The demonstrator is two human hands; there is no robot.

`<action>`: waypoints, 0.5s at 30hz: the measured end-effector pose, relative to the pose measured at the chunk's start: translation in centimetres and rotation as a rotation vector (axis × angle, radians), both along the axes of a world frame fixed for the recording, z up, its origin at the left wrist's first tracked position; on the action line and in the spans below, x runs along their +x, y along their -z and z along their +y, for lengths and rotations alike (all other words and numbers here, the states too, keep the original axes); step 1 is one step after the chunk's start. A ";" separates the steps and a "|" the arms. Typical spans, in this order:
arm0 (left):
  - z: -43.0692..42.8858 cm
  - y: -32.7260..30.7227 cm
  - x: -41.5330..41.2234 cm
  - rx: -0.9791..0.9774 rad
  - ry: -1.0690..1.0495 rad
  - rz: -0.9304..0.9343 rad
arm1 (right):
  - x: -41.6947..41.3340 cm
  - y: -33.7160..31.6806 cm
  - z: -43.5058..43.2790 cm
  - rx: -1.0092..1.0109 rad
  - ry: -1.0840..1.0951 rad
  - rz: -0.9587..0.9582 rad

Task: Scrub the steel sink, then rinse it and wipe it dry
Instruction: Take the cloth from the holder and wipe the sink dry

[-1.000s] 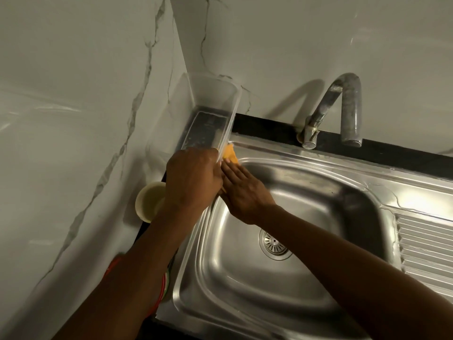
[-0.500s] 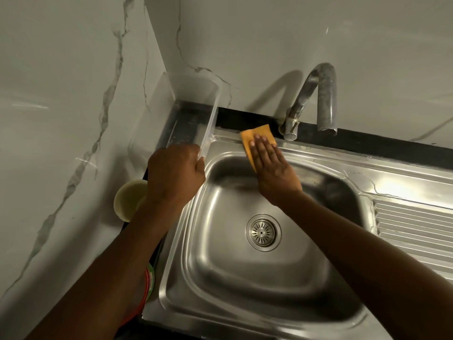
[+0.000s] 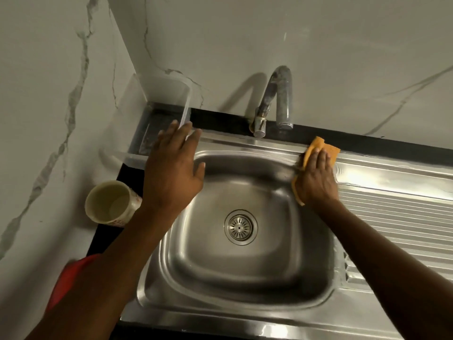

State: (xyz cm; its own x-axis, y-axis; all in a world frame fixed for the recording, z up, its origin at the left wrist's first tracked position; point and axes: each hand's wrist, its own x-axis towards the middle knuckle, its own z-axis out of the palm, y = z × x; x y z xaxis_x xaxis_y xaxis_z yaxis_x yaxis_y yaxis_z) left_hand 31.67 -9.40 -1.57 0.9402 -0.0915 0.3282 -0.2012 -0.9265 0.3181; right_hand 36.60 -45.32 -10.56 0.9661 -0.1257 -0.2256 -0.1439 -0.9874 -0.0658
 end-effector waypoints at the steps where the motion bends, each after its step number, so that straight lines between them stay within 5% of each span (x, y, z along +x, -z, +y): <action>1: -0.6 0.1 -0.2 -0.005 0.021 -0.010 | 0.5 -0.1 1.3 0.055 0.012 -0.011; 8: -4.6 2.1 -2.0 -0.006 0.111 -0.015 | 3.6 0.4 10.8 0.148 -0.148 -0.153; 15: -9.3 3.2 -3.9 0.008 0.158 0.051 | 4.9 1.4 3.0 -0.066 -0.420 -0.186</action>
State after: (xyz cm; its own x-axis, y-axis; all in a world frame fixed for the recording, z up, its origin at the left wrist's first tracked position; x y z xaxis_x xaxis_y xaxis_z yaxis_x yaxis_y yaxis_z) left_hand 27.74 -18.71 -4.79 0.9293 -0.2421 0.2790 -0.3284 -0.8871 0.3243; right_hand 41.50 -42.29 -11.95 0.9598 0.2766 -0.0484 0.2774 -0.9607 0.0123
